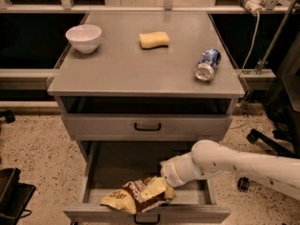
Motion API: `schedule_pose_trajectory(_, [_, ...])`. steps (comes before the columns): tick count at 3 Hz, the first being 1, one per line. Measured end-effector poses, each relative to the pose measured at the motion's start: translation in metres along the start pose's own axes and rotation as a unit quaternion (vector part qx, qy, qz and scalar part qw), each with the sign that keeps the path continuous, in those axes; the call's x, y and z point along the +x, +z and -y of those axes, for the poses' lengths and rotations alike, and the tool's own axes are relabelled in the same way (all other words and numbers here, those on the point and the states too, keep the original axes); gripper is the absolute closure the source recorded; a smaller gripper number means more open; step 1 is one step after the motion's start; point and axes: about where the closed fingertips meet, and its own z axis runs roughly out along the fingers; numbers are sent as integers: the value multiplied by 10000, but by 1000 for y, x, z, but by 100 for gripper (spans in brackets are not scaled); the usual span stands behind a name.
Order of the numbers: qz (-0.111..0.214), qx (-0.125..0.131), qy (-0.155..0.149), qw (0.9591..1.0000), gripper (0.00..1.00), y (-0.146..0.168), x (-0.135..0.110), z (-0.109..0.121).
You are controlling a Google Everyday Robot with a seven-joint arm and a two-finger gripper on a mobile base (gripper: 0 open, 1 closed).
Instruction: Pick brown chip bag from middle drawer and place on counter
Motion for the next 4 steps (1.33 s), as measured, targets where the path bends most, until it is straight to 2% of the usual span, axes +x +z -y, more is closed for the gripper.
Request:
schedule_pose_trajectory(1, [86,-17,221,9997,0,1,13,-9])
schedule_pose_trajectory(2, [-70,-23,336,9994,0,-6,25,-21])
schedule_pose_trajectory(4, [-301,244,253,9989,0,-2,28,-28])
